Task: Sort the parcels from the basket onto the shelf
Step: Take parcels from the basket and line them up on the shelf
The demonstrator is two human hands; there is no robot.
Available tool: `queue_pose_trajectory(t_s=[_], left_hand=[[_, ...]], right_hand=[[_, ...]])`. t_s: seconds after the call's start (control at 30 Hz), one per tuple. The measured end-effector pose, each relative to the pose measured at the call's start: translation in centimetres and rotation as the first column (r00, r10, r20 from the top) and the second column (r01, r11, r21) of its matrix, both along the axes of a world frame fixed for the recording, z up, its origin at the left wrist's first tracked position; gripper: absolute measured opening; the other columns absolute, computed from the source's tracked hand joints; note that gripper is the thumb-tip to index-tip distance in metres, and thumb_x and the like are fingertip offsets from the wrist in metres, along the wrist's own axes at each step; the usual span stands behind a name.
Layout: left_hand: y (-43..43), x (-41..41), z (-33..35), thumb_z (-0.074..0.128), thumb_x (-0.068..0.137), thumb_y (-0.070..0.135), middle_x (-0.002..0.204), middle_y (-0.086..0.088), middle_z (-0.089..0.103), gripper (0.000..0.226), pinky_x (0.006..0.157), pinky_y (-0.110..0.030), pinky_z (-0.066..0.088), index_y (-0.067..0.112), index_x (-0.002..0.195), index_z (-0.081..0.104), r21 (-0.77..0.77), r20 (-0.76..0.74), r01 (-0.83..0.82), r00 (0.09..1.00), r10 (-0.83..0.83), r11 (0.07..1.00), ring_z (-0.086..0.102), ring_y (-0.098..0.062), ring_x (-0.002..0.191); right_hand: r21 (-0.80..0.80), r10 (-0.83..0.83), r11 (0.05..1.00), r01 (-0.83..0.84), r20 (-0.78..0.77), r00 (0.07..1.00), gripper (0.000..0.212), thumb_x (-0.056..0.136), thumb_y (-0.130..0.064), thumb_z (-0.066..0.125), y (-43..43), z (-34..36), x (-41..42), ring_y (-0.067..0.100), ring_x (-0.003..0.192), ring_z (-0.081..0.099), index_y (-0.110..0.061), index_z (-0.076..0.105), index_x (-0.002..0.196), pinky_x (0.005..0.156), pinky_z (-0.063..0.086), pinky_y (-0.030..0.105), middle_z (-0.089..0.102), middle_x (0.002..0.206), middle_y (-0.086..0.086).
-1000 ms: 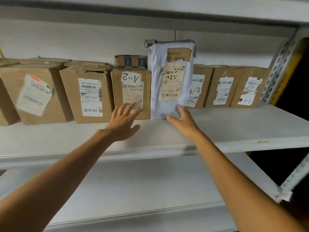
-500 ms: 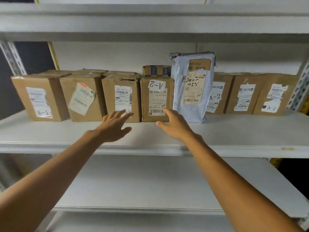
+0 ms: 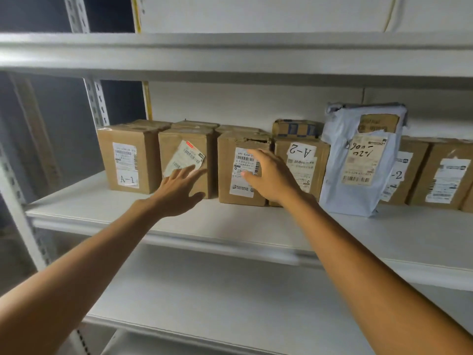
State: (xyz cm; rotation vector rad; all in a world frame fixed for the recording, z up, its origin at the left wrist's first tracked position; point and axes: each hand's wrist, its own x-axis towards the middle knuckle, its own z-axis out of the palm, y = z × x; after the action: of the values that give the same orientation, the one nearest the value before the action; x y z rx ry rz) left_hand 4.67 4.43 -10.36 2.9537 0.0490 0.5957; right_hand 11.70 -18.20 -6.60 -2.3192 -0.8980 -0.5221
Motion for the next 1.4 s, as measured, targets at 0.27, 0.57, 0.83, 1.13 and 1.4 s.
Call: queue_pose_trajectory(t_s=[0.27, 0.57, 0.83, 1.13, 1.4], left_hand=[[10.4, -0.4, 1.7, 0.057, 0.092, 0.033, 0.158, -0.006, 0.017, 0.066, 0.11, -0.061, 0.02, 0.029, 0.149, 0.022, -0.03, 0.09, -0.051, 0.994, 0.054, 0.998, 0.017, -0.036, 0.142], [21.1, 0.4, 1.0, 0.058, 0.092, 0.033, 0.159, -0.008, 0.009, 0.073, 0.113, -0.055, 0.019, 0.026, 0.151, 0.016, -0.137, 0.232, -0.129, 0.96, 0.159, 0.982, 0.013, -0.035, 0.143], [27.5, 4.2, -1.0, 0.073, 0.076, 0.047, 0.144, -0.003, 0.043, 0.091, 0.1, -0.048, 0.044, 0.02, 0.147, 0.022, -0.69, 0.262, -0.021, 0.924, 0.278, 0.723, 0.043, -0.028, 0.131], [24.7, 6.6, -3.4, 0.077, 0.063, 0.05, 0.106, 0.014, 0.057, 0.079, 0.056, -0.01, 0.045, 0.027, 0.128, 0.038, -0.805, 0.316, 0.158, 0.93, 0.187, 0.572, 0.057, 0.003, 0.085], [22.7, 6.8, -3.3, 0.077, 0.061, 0.052, 0.113, 0.009, 0.057, 0.079, 0.062, -0.016, 0.047, 0.027, 0.125, 0.04, -0.815, 0.301, 0.178, 0.943, 0.14, 0.552, 0.06, -0.009, 0.091]], right_hand=[[0.022, 0.036, 0.999, -0.039, 0.124, 0.992, 0.057, 0.093, -0.034, 0.059, 10.8, 2.2, 0.7, 0.021, 0.139, 0.032, -0.024, 0.039, 0.145, 0.107, 0.035, 0.038, 0.037, 0.151, -0.001], [0.013, 0.002, 1.0, -0.006, 0.238, 0.971, 0.051, 0.092, -0.033, 0.061, 21.1, 3.2, 2.2, 0.02, 0.134, 0.038, -0.022, 0.047, 0.14, 0.107, 0.029, 0.032, 0.046, 0.145, 0.002], [-0.13, -0.18, 0.963, 0.238, 0.347, 0.92, 0.056, 0.09, -0.047, 0.059, 24.6, 1.1, 5.8, 0.023, 0.135, 0.034, -0.025, 0.044, 0.14, 0.107, 0.02, 0.036, 0.046, 0.144, -0.001], [-0.085, -0.201, 0.962, 0.259, 0.419, 0.885, 0.059, 0.087, -0.053, 0.059, 23.9, 0.4, 6.4, 0.025, 0.126, 0.04, -0.026, 0.048, 0.138, 0.102, 0.028, 0.039, 0.051, 0.139, -0.001], [-0.073, -0.231, 0.954, 0.292, 0.449, 0.863, 0.056, 0.086, -0.054, 0.06, 22.0, 0.3, 6.7, 0.025, 0.117, 0.043, -0.027, 0.052, 0.135, 0.095, 0.031, 0.038, 0.055, 0.132, -0.001]])
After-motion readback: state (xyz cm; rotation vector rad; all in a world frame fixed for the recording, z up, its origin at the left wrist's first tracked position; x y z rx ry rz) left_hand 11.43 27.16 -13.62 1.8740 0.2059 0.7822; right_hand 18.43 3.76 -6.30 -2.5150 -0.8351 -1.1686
